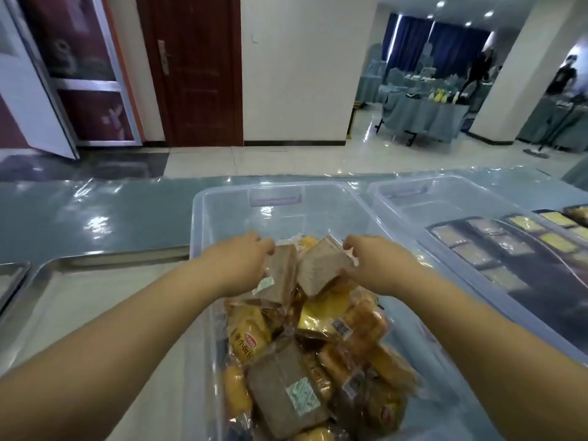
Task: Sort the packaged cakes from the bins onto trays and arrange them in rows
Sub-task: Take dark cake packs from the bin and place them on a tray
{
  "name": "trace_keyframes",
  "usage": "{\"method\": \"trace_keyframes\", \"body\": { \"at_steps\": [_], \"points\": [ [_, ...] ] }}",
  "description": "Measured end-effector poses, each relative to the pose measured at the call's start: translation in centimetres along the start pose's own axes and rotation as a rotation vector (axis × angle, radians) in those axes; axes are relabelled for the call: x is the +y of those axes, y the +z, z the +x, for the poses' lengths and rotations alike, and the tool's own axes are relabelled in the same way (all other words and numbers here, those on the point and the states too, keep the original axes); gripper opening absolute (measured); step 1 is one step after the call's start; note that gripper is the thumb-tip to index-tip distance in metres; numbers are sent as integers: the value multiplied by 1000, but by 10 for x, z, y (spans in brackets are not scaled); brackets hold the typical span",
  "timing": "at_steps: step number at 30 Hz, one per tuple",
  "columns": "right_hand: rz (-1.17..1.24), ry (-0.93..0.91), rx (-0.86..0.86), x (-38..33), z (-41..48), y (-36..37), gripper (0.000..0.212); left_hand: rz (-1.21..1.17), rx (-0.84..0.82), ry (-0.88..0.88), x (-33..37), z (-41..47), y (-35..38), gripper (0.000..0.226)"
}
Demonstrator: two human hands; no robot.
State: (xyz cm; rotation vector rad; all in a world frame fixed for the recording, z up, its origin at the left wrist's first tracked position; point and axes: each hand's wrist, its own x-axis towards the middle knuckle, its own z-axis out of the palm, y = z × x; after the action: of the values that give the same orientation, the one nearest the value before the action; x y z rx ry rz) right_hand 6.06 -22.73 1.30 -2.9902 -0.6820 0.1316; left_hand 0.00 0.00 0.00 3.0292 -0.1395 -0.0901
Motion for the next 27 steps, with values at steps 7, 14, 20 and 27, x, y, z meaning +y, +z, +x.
{"method": "trace_keyframes", "body": {
  "at_steps": [7,14,20,27],
  "points": [
    [-18,160,-59,-10,24,17,59,-115,-193,-64,-13,40,0,100],
    [-24,247,-54,-12,26,30,61,-82,-189,-128,-12,39,8,78],
    [359,298,83,-3,22,18,45,-162,-100,-103,-13,26,3,51],
    [797,195,355,8,4,-4,38,-531,22,-25,-9,7,-8,33]
  ]
}}
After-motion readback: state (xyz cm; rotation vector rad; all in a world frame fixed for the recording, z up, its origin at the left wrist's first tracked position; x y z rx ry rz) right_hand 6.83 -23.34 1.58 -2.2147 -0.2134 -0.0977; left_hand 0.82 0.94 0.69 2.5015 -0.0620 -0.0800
